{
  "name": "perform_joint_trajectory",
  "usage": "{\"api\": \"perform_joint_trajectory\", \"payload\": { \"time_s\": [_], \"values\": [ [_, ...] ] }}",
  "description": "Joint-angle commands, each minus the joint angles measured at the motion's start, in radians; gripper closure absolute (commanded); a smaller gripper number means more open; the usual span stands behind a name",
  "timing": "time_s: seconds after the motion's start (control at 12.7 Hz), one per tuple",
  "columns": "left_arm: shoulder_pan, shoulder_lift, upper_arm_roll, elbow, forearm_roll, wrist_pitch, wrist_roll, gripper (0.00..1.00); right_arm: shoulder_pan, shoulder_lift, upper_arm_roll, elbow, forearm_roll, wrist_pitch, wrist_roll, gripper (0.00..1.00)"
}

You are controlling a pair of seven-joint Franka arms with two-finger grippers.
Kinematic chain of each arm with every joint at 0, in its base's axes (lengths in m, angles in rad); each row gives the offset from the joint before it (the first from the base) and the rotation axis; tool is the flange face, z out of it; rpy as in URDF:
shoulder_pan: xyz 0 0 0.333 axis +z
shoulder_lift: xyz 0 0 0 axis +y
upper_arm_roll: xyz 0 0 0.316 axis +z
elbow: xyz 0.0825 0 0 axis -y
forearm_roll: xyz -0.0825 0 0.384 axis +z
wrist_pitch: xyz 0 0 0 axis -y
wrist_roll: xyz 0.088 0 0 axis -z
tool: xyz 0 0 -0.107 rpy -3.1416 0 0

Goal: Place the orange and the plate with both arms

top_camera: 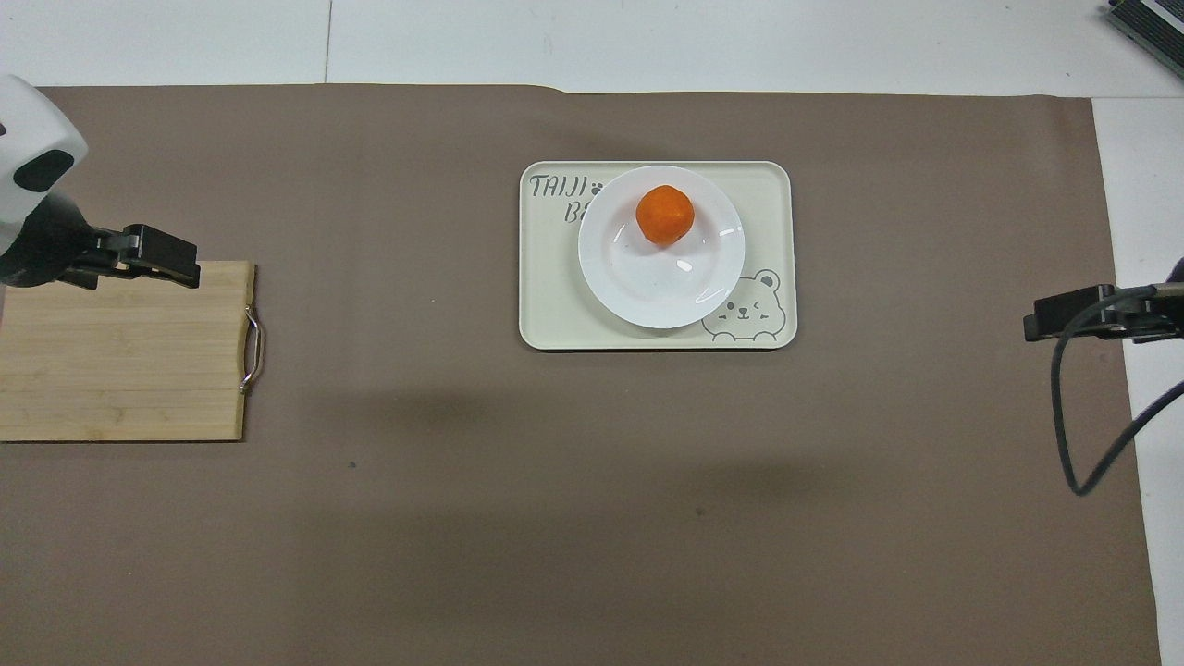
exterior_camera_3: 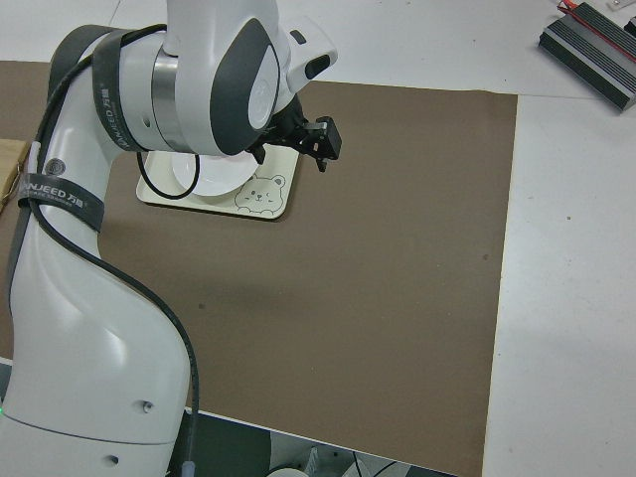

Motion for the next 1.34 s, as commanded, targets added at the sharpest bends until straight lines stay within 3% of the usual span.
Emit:
{"api": "perform_joint_trajectory", "payload": {
  "time_s": [0.0,0.63,0.87,1.26],
  "values": [
    [0.006,-0.013,-0.005,-0.005,0.013,-0.012,0.005,0.00,0.003,-0.030,0.005,-0.039,-0.040,0.027,0.021,0.00],
    [0.006,-0.014,-0.005,-0.005,0.013,-0.012,0.005,0.00,-0.005,-0.030,0.005,-0.036,-0.046,0.027,0.001,0.00],
    [0.006,-0.013,-0.005,-0.005,0.013,-0.012,0.005,0.00,0.000,0.005,0.006,0.053,-0.063,-0.051,-0.001,0.00],
    [0.006,-0.013,-0.005,-0.003,0.013,-0.012,0.005,0.00,-0.008,-0.002,0.005,0.036,-0.047,-0.042,-0.008,0.00]
  ]
}}
